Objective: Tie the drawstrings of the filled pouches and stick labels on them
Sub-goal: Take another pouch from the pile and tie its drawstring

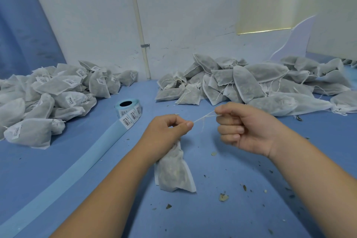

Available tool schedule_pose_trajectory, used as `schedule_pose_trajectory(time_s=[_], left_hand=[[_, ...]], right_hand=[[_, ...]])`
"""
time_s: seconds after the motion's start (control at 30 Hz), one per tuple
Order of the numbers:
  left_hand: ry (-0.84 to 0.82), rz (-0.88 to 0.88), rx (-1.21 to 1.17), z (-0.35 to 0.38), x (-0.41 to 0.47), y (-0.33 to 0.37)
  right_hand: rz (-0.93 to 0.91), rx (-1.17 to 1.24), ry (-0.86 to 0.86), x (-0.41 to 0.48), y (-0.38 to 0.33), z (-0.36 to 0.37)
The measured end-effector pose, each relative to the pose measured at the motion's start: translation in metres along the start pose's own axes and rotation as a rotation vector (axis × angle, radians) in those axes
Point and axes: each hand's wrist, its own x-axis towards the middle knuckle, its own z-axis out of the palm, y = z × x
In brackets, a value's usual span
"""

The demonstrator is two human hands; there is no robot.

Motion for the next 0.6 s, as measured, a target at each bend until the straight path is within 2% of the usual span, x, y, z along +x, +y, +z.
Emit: schedule_pose_trajectory(time_s=[0.2, 0.37, 0.47, 0.53, 0.6], left_hand=[[-0.371, -0.198, -0.119, -0.011, -0.004, -0.004], [-0.585, -0.226, -0.038, -0.017, -0.002, -0.003], [-0.504, -0.202, 0.109, -0.011, -0.005, 0.002], [-0.340, -0.201, 0.164, -0.006, -0.004, 0.004], [-0.209, -0.207, 0.114, 0.000, -0.004, 0.005]], right_hand=[[-0.151, 0.167, 0.258, 0.005, -0.006, -0.006], [-0.223, 0.173, 0.459, 0.007, -0.006, -0.015], [-0.311, 0.097, 0.507, 0.006, -0.004, -0.012], [-0.403, -0.080, 0.508, 0.005, 0.000, -0.006], [-0.452, -0.305, 0.453, 0.004, 0.007, 0.004]])
